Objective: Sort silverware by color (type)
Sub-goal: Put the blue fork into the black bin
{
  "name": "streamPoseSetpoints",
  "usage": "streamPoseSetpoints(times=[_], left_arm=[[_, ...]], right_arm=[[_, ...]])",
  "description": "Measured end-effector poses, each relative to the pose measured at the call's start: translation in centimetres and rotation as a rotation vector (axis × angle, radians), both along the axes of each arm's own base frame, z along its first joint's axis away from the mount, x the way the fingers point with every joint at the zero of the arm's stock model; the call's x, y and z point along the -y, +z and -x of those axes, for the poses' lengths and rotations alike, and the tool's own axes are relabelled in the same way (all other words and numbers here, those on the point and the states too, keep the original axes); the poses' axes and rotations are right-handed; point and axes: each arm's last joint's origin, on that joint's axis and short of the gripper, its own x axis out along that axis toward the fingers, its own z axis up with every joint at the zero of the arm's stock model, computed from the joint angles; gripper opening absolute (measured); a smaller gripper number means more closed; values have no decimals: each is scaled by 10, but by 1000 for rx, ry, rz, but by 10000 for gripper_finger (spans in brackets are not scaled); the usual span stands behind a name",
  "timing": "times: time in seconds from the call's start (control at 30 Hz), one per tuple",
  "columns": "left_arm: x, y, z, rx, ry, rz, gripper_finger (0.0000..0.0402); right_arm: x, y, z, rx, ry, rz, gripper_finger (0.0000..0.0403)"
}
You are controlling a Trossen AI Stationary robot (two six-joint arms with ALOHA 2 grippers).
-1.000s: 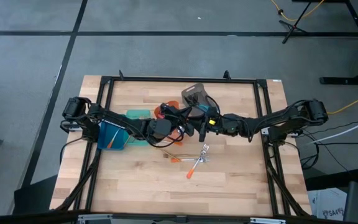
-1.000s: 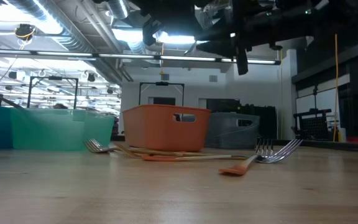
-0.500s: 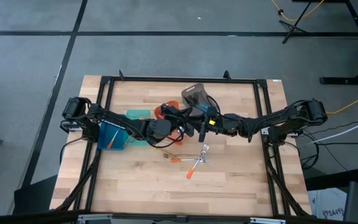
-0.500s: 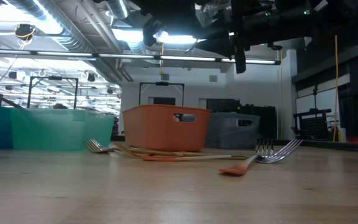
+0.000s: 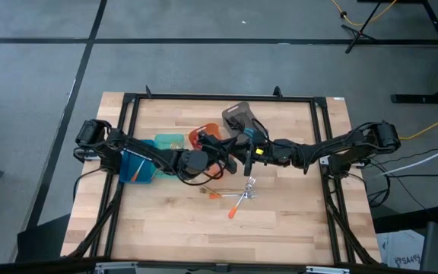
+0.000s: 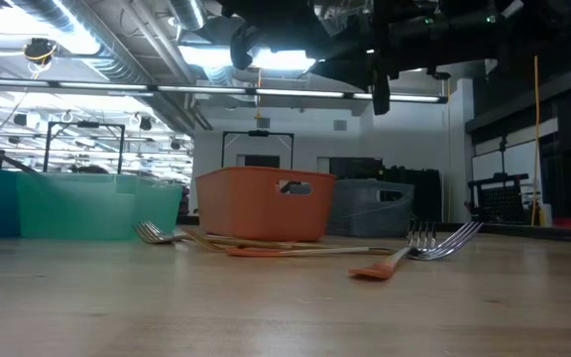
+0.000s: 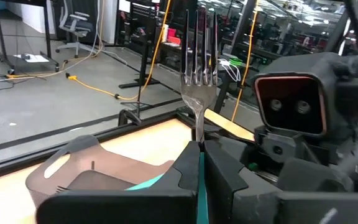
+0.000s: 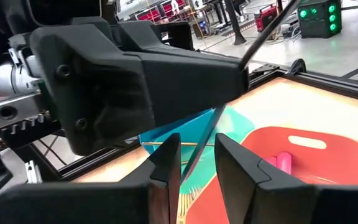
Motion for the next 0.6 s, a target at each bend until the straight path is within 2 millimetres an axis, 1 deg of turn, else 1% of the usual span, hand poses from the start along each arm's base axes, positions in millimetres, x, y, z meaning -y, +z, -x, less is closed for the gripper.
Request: streamPoseSetpoints(times=[0.2, 0.3, 0.47, 0.53, 0.6], left_arm=[[2, 0, 0, 0, 0, -1, 5], [2, 0, 0, -1, 1, -1, 5], [2, 0, 0, -2, 3, -3, 5], [2, 0, 0, -3, 4, -4, 5], [2, 0, 0, -6, 4, -7, 5]], right_arm=[[0, 0, 0, 0, 4, 0, 82], [0, 0, 0, 0, 8, 0, 60], [0, 0, 0, -3, 4, 0, 12], [0, 0, 0, -5, 4, 4, 5], [0, 0, 0, -6, 4, 11, 7]])
